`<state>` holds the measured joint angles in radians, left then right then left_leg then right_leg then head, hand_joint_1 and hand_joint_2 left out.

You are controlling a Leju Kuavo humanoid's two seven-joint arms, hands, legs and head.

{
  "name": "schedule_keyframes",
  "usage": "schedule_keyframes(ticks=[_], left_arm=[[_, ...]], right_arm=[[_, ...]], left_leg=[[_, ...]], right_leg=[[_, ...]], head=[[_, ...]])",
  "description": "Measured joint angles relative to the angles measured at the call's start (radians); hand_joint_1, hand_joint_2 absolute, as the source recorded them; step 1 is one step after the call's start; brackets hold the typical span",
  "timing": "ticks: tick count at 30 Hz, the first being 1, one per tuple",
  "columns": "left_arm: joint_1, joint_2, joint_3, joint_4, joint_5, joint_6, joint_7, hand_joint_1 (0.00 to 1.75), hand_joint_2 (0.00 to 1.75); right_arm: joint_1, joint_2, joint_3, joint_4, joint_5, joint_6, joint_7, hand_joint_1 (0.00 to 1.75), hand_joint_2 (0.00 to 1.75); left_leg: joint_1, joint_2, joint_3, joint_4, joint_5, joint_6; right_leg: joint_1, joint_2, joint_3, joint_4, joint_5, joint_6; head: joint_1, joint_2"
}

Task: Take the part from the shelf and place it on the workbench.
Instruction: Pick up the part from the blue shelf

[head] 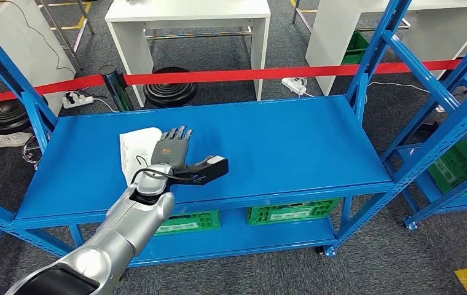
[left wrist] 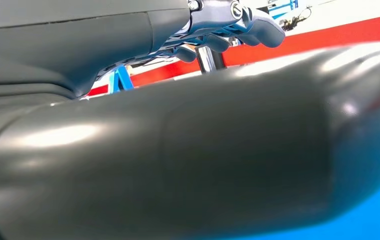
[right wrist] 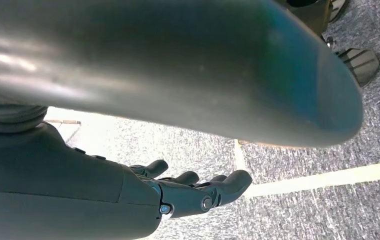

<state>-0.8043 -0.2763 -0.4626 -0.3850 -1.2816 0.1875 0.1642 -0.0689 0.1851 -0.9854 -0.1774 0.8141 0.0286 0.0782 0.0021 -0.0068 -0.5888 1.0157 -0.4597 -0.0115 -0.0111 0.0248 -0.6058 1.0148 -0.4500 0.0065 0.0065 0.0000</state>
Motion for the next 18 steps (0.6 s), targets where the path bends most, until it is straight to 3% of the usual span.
schedule_keyframes(ticks=[12,18], left_arm=[[0.000,-0.001,-0.003,-0.001,-0.002,-0.001,0.002,0.00,0.00],[0.002,-0.001,-0.029,-0.002,-0.098,-0.024,0.083,0.00,0.00]], right_arm=[[0.000,0.003,-0.001,0.000,0.000,-0.001,0.000,0.00,0.00],[0.000,0.005,-0.002,0.000,0.001,-0.001,-0.003,0.00,0.00]], left_leg=[[0.000,0.000,0.000,0.000,0.000,0.000],[0.000,0.000,0.000,0.000,0.000,0.000]], right_leg=[[0.000,0.000,0.000,0.000,0.000,0.000],[0.000,0.000,0.000,0.000,0.000,0.000]], head=[[0.000,0.000],[0.000,0.000]])
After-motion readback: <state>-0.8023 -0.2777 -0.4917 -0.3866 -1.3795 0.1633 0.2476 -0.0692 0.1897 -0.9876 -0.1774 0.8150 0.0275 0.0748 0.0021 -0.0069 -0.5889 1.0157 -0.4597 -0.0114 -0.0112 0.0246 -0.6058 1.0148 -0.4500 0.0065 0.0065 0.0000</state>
